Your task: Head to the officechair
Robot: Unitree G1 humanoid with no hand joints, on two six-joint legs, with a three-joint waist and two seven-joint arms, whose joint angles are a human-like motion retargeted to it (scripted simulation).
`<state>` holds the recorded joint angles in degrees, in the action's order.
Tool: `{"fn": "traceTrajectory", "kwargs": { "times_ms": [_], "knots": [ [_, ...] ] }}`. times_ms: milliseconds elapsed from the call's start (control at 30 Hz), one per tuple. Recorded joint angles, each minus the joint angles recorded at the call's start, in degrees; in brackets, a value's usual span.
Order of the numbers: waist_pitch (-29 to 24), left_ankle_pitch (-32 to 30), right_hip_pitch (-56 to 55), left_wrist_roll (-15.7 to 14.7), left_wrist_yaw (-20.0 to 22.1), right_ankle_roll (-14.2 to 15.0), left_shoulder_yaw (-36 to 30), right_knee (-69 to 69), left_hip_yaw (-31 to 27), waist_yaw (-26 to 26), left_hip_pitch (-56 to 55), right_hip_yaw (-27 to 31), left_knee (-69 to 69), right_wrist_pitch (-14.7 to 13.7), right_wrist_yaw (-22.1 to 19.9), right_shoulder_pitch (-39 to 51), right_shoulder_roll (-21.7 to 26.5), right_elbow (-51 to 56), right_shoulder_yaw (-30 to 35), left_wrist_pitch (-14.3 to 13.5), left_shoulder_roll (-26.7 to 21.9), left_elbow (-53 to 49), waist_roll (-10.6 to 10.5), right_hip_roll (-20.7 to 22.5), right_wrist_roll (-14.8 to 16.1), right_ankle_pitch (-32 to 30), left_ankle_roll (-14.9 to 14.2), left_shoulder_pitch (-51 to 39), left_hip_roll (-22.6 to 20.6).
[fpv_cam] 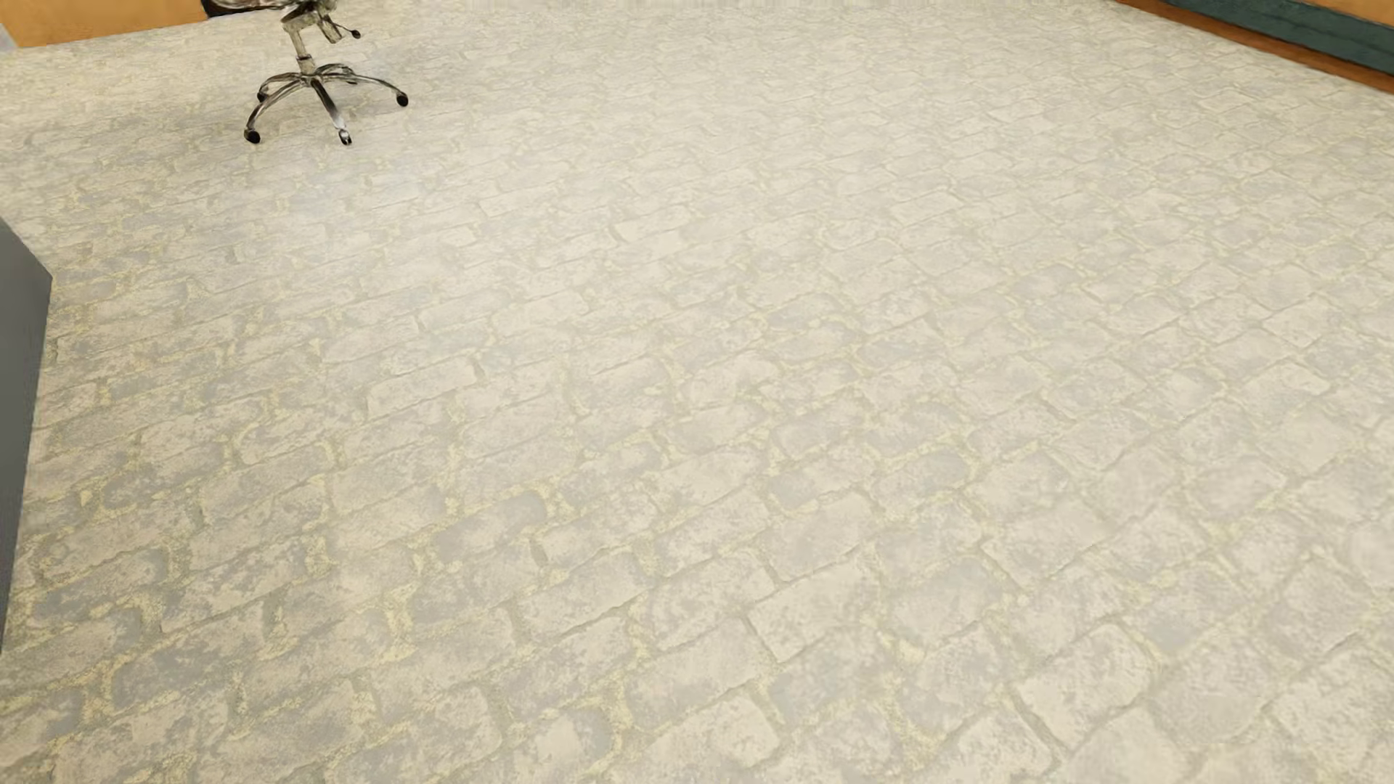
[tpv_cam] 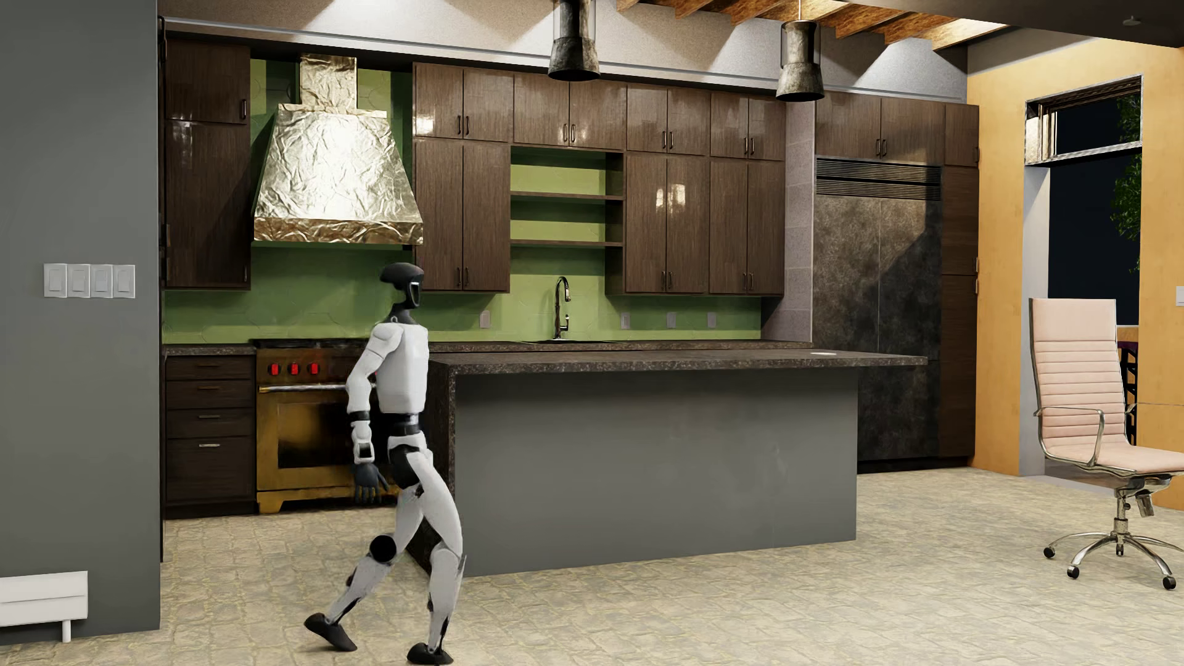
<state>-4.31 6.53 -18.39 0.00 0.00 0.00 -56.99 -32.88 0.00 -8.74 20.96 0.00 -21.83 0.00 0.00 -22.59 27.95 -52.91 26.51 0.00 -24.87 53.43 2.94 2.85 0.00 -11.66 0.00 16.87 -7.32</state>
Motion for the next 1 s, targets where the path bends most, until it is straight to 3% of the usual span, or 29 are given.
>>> {"fn": "traceTrajectory", "kwargs": {
  "times_ms": [100,167,233,300,367,400,467,500,567,600,667,700,733,800,867,900,1000],
  "knots": [
    [0.83,-15.0,6.2,0.0,0.0,0.0,-9.05,-1.79,0.0,-1.09,-8.89,0.0,-15.22,0.0,0.0,0.64,0.47,-2.27,2.7,0.0,-0.23,2.46,-3.62,-1.25,0.0,9.67,0.0,5.31,2.31],
    [2.76,-22.32,8.32,0.0,0.0,0.0,-4.88,-0.73,0.0,1.77,-25.87,0.0,-36.58,0.0,0.0,1.62,-0.48,-2.51,4.87,0.0,-1.49,0.95,-4.59,-2.58,0.0,14.09,0.0,4.68,1.56],
    [3.14,-14.34,13.49,0.0,0.0,0.0,4.53,1.97,0.0,6.6,-37.54,0.0,-48.24,0.0,0.0,2.82,-1.95,-1.59,6.08,0.0,-2.18,-1.8,-2.68,-3.93,0.0,15.94,0.0,4.02,-0.2],
    [2.35,-17.27,20.92,0.0,0.0,0.0,15.25,5.05,0.0,9.76,-43.32,0.0,-41.1,0.0,0.0,3.27,-2.95,0.41,3.96,0.0,-1.83,-6.31,-0.7,-4.09,0.0,17.1,0.0,4.72,-1.98],
    [0.75,-23.54,26.32,0.0,0.0,0.0,20.28,6.01,0.0,13.15,-44.05,0.0,-21.86,0.0,0.0,3.86,-2.76,2.26,0.68,0.0,-0.17,-9.68,0.09,-3.74,0.0,18.19,0.0,4.35,-3.27],
    [-0.21,-23.3,29.4,0.0,0.0,0.0,20.87,6.32,0.0,14.14,-42.7,0.0,-12.16,0.0,0.0,4.25,-2.4,2.73,-0.22,0.0,0.49,-10.77,0.05,-3.26,0.0,18.67,0.0,4.38,-3.32],
    [-0.89,-9.25,34.16,0.0,0.0,0.0,20.04,6.69,0.0,15.04,-41.25,0.0,-1.65,0.0,0.0,4.37,-1.81,3.75,-1.72,0.0,0.76,-11.93,-0.37,-1.29,0.0,19.51,0.0,5.04,-1.29],
    [-0.75,-7.59,35.94,0.0,0.0,0.0,18.77,6.51,0.0,14.76,-42.55,0.0,-1.89,0.0,0.0,3.91,-1.77,4.36,-2.47,0.0,0.67,-11.07,-0.1,-0.86,0.0,19.84,0.0,5.17,-0.84],
    [0.5,-22.07,38.16,0.0,0.0,0.0,14.46,4.92,0.0,15.35,-45.03,0.0,-4.42,0.0,0.0,1.13,-2.28,5.09,-4.42,0.0,0.63,-6.28,1.84,-2.83,0.0,18.2,0.0,4.9,-1.97],
    [1.83,-25.15,38.02,0.0,0.0,0.0,11.64,2.84,0.0,15.43,-45.84,0.0,-6.55,0.0,0.0,-0.99,-2.83,4.84,-4.45,0.0,0.39,-3.41,3.41,-4.78,0.0,14.64,0.0,5.21,-2.87],
    [3.7,-20.28,31.74,0.0,0.0,0.0,4.45,-10.8,0.0,13.11,-41.52,0.0,-7.82,0.0,0.0,-3.83,-3.9,1.74,-0.79,0.0,-0.72,1.4,6.19,-9.83,0.0,-0.29,0.0,6.55,-3.98],
    [5.79,-17.78,21.66,0.0,0.0,0.0,-0.69,-22.15,0.0,10.5,-41.01,0.0,-6.69,0.0,0.0,-3.55,-3.9,0.31,2.08,0.0,-1.26,2.81,7.89,-13.48,0.0,-5.82,0.0,5.29,-6.22],
    [6.2,-14.86,14.21,0.0,0.0,0.0,-4.63,-31.54,0.0,7.66,-38.38,0.0,-5.79,0.0,0.0,-3.53,-3.98,-1.18,4.27,0.0,-1.75,3.46,7.85,-13.86,0.0,-2.83,0.0,3.63,-6.93],
    [3.34,-5.33,7.35,0.0,0.0,0.0,-8.58,-40.59,0.0,3.69,-26.97,0.0,-3.12,0.0,0.0,-4.83,-3.76,-3.36,8.9,0.0,-2.45,3.56,5.89,-14.08,0.0,9.66,0.0,-0.73,-6.39],
    [0.15,4.73,4.22,0.0,0.0,0.0,1.93,-34.25,0.0,1.48,-14.99,0.0,-2.21,0.0,0.0,-6.21,-4.07,-6.14,14.24,0.0,-3.51,0.0,3.13,-10.91,0.0,17.77,0.0,-2.4,-3.26],
    [-0.62,6.67,2.29,0.0,0.0,0.0,9.02,-27.09,0.0,0.34,-11.86,0.0,-1.89,0.0,0.0,-6.05,-4.35,-6.97,16.82,0.0,-3.73,-2.92,2.28,-9.87,0.0,18.39,0.0,-3.34,-2.57],
    [-1.74,7.77,1.02,0.0,0.0,0.0,24.23,-0.01,0.0,-0.83,-5.45,0.0,-1.43,0.0,0.0,-5.6,-5.11,-5.43,16.37,0.0,-4.22,-13.15,1.27,-7.67,0.0,4.78,0.0,-6.5,-1.61]
  ]
}}
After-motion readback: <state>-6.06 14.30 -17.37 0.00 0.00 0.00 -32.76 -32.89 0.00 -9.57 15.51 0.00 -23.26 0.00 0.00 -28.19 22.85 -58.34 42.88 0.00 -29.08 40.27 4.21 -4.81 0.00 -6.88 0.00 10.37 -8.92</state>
